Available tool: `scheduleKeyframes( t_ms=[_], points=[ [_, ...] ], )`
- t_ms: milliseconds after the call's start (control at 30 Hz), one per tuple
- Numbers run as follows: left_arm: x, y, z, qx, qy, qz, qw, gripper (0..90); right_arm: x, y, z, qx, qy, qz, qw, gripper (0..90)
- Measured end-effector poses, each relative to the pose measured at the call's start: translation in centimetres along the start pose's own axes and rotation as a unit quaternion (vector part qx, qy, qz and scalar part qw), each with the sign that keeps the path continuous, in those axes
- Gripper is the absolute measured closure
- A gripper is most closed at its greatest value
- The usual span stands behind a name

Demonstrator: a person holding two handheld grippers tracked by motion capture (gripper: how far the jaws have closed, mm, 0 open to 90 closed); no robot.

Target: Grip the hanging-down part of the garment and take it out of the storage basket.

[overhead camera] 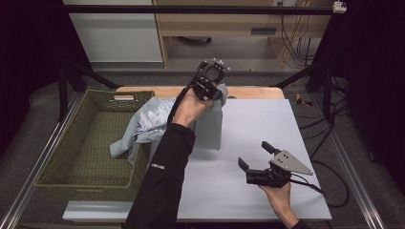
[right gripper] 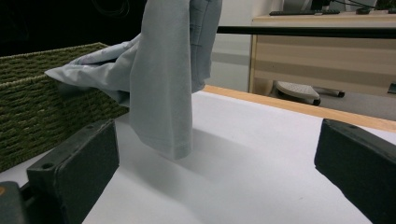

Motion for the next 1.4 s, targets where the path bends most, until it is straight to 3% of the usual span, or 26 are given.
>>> scheduleKeyframes(
  t_ms=[133,500,667,733,800,833,967,1167,1200,1400],
  points=[
    [0.1,0.0,0.0,-0.001,-0.003,0.002,1.0,85.4,0.1,0.0,-0.1,0.002,0.001,0.011,0.9999,0.4],
    [-0.1,0.0,-0.4,-0.002,0.001,0.001,1.0,85.4,0.2,0.3,0.0,0.005,-0.001,0.006,1.0,0.4],
    [-0.1,-0.1,-0.6,0.001,0.001,0.002,1.0,85.4,0.4,0.4,0.3,0.013,-0.004,0.017,0.9998,0.5],
    [-0.1,-0.1,-0.9,0.001,0.003,0.002,1.0,85.4,0.5,0.2,0.6,0.017,-0.003,0.018,0.9997,0.5],
    [-0.1,-0.1,-0.9,0.001,0.004,0.002,1.0,85.4,0.5,0.1,1.0,0.021,-0.002,0.002,0.9998,0.5],
    [-0.1,-0.1,-1.0,0.001,0.004,0.002,1.0,85.4,0.7,-0.3,1.2,0.021,-0.006,0.019,0.9996,0.5],
    [0.0,-0.2,-1.2,0.0,0.006,0.003,1.0,85.4,1.1,-0.8,2.1,0.035,0.0,0.006,0.9994,0.6],
    [0.0,-0.2,-1.3,0.0,0.005,0.004,1.0,85.4,1.7,-1.9,3.6,0.049,0.001,0.005,0.9988,0.7],
    [0.0,-0.2,-1.4,0.001,0.004,0.005,1.0,85.4,1.9,-2.3,4.2,0.052,-0.002,0.014,0.9985,0.7],
    [-0.2,-0.3,-1.6,0.002,0.005,0.004,1.0,85.4,2.3,-2.9,6.1,0.051,-0.001,-0.001,0.9987,0.4]
  ],
)
Point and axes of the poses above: each handheld gripper's, and its own axes: z roughly forward along the jaws, x roughly out of its top, y roughly to its right, the point moved 2 cm from there along z, roughly forward along the jaws, and after that the axes turned 3 degrees about -x, right-handed, at the moved point
